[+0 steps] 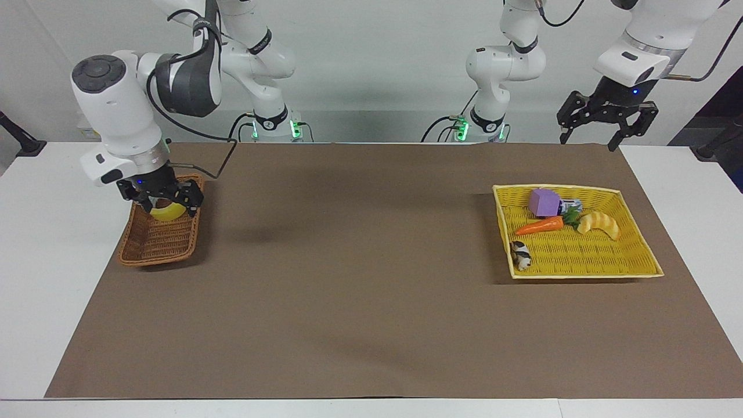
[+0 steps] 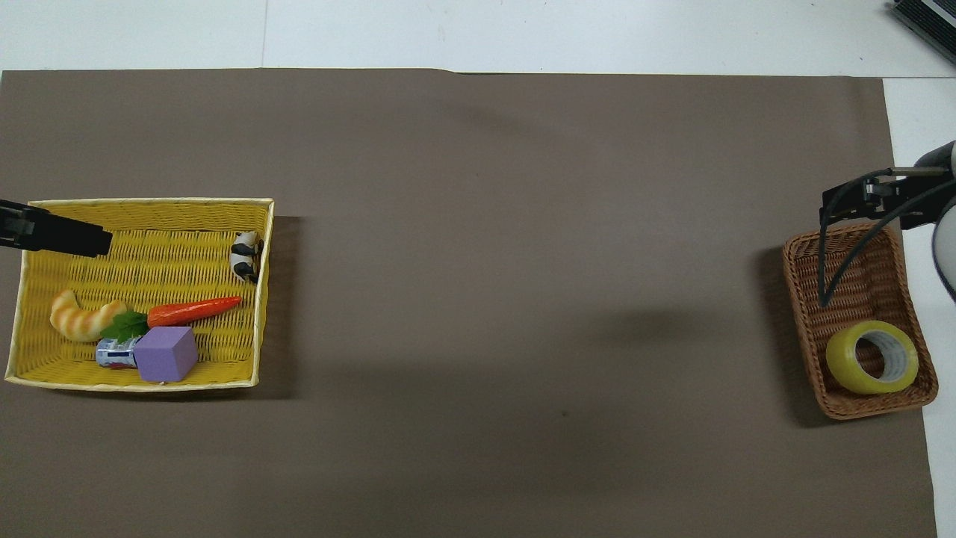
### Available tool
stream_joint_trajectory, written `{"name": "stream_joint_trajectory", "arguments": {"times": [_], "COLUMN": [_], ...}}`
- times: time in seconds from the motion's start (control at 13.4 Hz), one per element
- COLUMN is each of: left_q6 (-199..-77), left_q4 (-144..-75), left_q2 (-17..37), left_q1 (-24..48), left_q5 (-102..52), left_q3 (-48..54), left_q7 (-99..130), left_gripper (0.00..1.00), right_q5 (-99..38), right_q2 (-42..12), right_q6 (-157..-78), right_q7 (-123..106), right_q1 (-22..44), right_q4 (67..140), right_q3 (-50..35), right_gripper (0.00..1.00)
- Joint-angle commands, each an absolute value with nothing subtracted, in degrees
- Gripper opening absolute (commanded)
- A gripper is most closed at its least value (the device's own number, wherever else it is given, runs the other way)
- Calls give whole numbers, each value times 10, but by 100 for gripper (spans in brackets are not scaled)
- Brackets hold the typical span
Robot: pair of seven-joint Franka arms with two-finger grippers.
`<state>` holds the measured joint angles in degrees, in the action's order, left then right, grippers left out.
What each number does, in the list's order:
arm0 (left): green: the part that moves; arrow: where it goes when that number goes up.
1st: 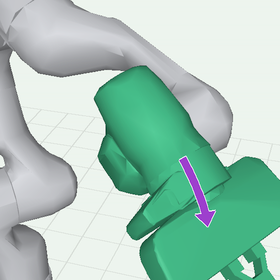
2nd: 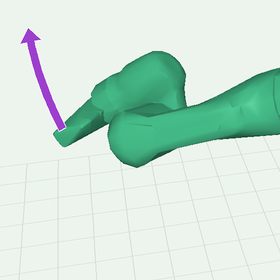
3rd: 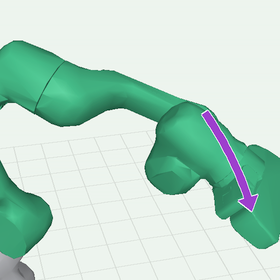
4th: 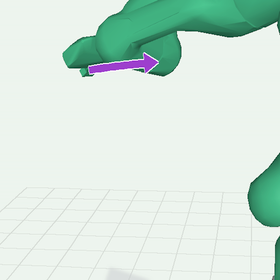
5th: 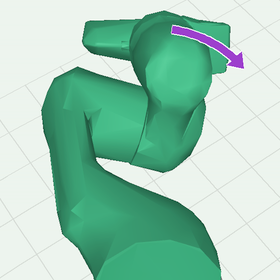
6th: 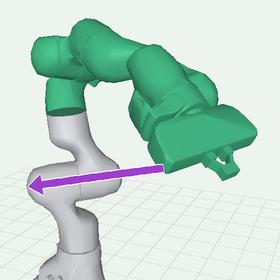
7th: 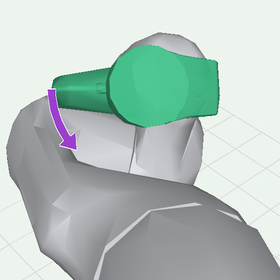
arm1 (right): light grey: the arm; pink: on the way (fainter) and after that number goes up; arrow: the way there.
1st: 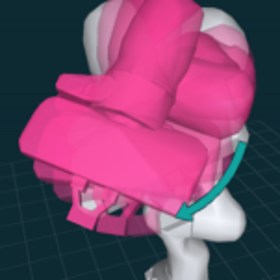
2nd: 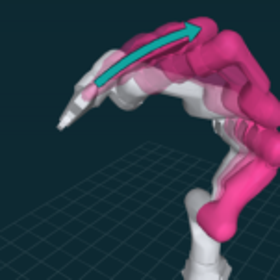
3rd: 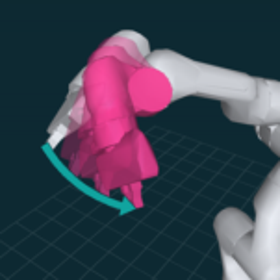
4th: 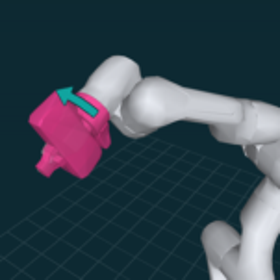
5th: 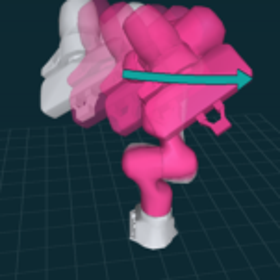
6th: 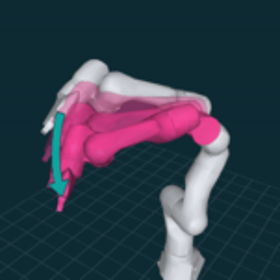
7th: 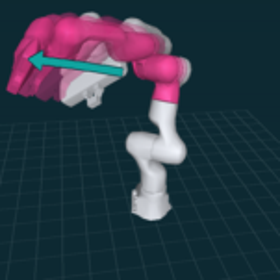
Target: Move tape to another basket
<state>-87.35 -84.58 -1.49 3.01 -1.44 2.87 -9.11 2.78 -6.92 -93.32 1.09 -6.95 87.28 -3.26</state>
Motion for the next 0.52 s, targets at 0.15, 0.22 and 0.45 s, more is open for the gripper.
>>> {"name": "stream_joint_trajectory", "arguments": {"times": [0.15,0.22,0.45], "left_q6": [-876,-876,-876], "left_q4": [-862,-862,-862], "left_q2": [-29,-28,-29], "left_q1": [23,23,23], "left_q5": [-11,-11,-11], "left_q3": [33,33,33], "left_q7": [-94,-94,-94], "left_gripper": [100,100,100], "right_q5": [-2,-7,-8], "right_q2": [-41,-28,1], "right_q6": [-863,-855,-832], "right_q7": [-13,-18,-20], "right_q1": [-40,-37,-26], "right_q4": [843,843,851], "right_q3": [2,6,13], "right_gripper": [100,100,100]}}
